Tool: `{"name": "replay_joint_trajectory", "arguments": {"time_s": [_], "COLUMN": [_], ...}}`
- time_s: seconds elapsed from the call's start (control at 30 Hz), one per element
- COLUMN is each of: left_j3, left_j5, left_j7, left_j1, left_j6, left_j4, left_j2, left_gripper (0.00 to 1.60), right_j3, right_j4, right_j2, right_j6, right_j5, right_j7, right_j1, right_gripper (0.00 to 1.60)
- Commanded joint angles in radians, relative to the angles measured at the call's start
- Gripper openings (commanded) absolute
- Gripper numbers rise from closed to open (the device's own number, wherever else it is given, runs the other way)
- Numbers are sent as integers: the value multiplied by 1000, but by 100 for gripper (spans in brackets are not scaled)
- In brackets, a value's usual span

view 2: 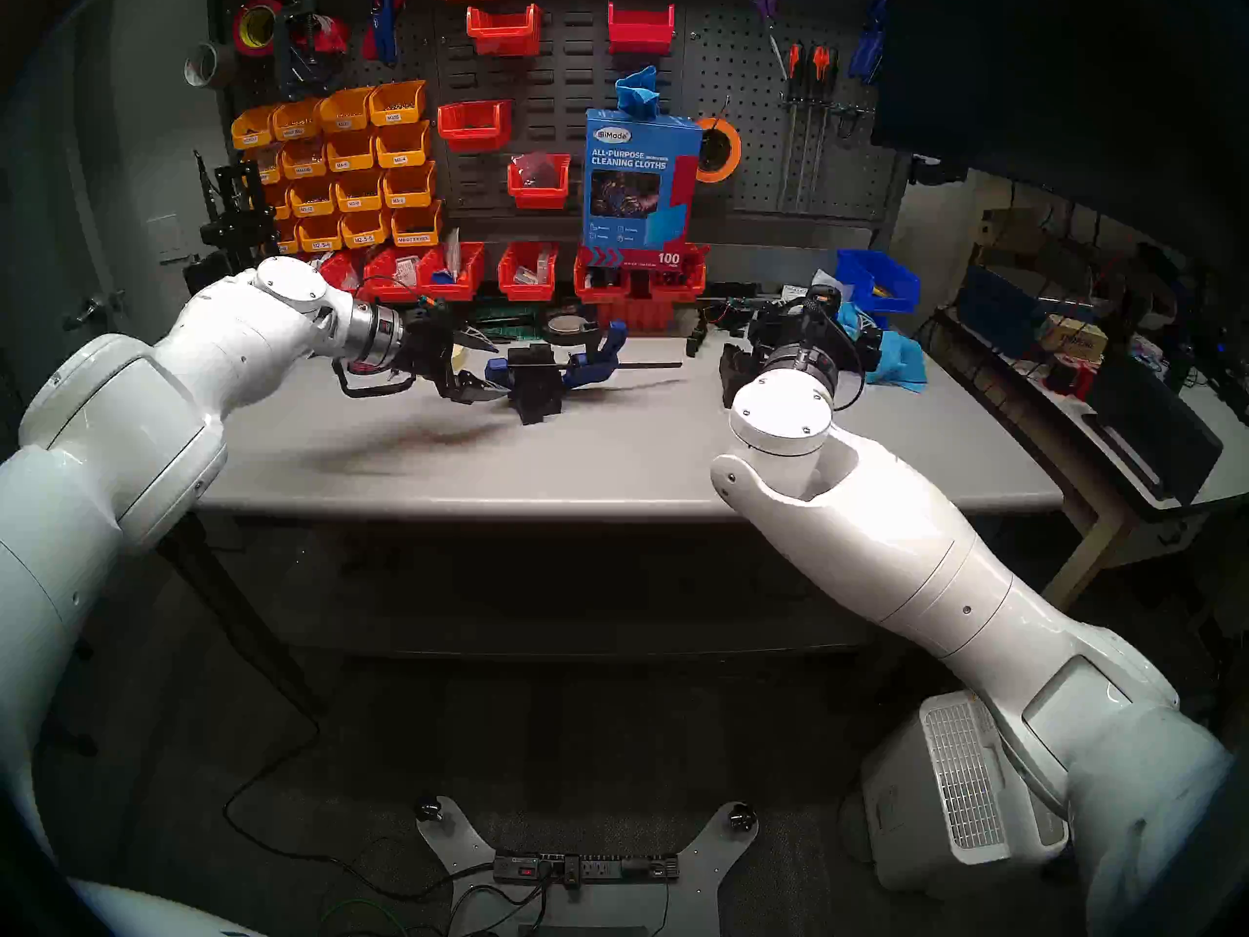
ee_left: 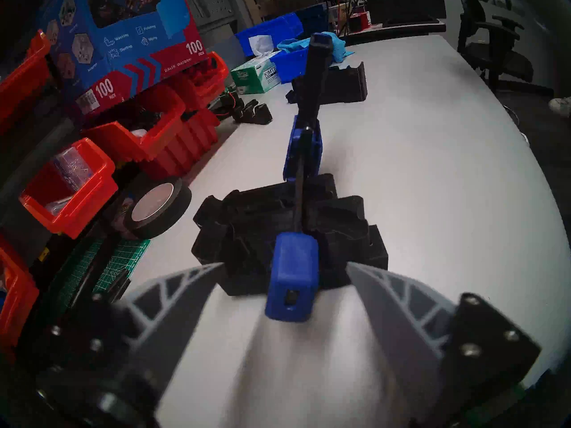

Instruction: Clamp the two 3D printed pieces together with the clamp

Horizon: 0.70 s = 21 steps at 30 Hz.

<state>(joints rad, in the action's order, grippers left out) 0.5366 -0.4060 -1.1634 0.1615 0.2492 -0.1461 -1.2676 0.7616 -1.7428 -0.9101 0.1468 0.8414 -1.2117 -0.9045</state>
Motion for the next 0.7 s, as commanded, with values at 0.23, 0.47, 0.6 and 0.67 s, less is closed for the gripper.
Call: {"name": "replay_joint_trajectory", "arguments": {"time_s": [0.23,0.47,0.6,0.67], "left_j3": [1,7,20,30], "left_j5": [1,-3,-13,-20], "left_j7": [11,18,26,29], "left_j1": [-35,-49,-81,-99], "left_j6": [-8,0,2,8], "left_j4": [13,14,14,13], "left_j2": [-12,5,30,45], "left_gripper": [160,160,160,160], "right_j3": [6,4,3,3], "right_j4": [-5,0,0,0], "right_j2": [21,17,15,14], "right_j6": [4,4,4,5], "right_j5": [8,12,12,13], "right_j7": [5,9,11,12], "right_j1": [1,3,5,6], "right_gripper": [160,160,160,160]}}
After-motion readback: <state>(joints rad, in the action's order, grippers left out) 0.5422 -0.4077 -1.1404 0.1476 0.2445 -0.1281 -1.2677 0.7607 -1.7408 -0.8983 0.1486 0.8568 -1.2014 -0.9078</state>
